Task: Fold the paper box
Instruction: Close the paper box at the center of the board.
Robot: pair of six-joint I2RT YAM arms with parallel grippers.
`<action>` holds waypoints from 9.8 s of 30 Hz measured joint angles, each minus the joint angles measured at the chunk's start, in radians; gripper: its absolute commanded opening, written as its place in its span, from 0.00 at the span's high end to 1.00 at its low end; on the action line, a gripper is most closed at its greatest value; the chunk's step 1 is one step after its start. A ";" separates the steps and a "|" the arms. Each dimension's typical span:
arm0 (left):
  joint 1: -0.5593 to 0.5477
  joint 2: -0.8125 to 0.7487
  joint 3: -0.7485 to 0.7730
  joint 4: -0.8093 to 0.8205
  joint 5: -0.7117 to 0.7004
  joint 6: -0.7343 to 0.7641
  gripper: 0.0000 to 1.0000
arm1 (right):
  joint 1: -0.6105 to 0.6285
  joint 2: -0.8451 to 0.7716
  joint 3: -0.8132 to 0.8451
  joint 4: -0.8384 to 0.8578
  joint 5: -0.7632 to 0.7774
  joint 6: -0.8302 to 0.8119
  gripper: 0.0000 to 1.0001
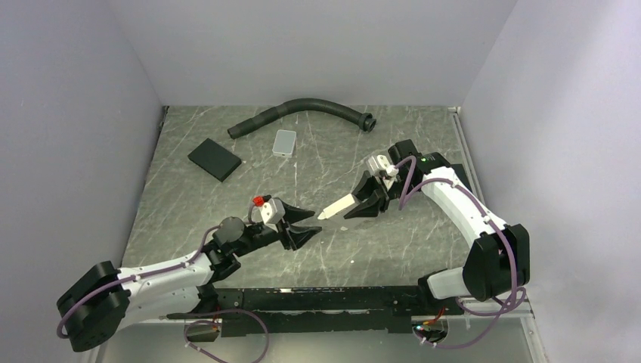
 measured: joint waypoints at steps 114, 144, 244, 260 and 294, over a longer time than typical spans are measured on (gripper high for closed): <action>0.112 0.286 0.136 -0.099 -0.437 -0.798 1.00 | 0.165 0.043 -0.180 1.043 0.673 1.356 1.00; 0.203 0.301 0.200 -0.117 -0.049 -0.793 0.36 | 0.131 0.064 -0.165 1.021 0.668 1.426 1.00; 0.317 0.478 0.577 -0.632 0.722 -0.249 0.83 | 0.100 0.161 -0.050 0.488 0.212 0.836 0.57; 0.329 0.410 0.315 -0.419 0.583 -0.605 0.97 | 0.006 0.119 -0.040 0.533 0.366 0.868 0.09; 0.193 0.793 -0.003 0.298 -0.098 -1.234 0.28 | 0.213 -0.048 -0.250 0.417 0.688 0.179 0.05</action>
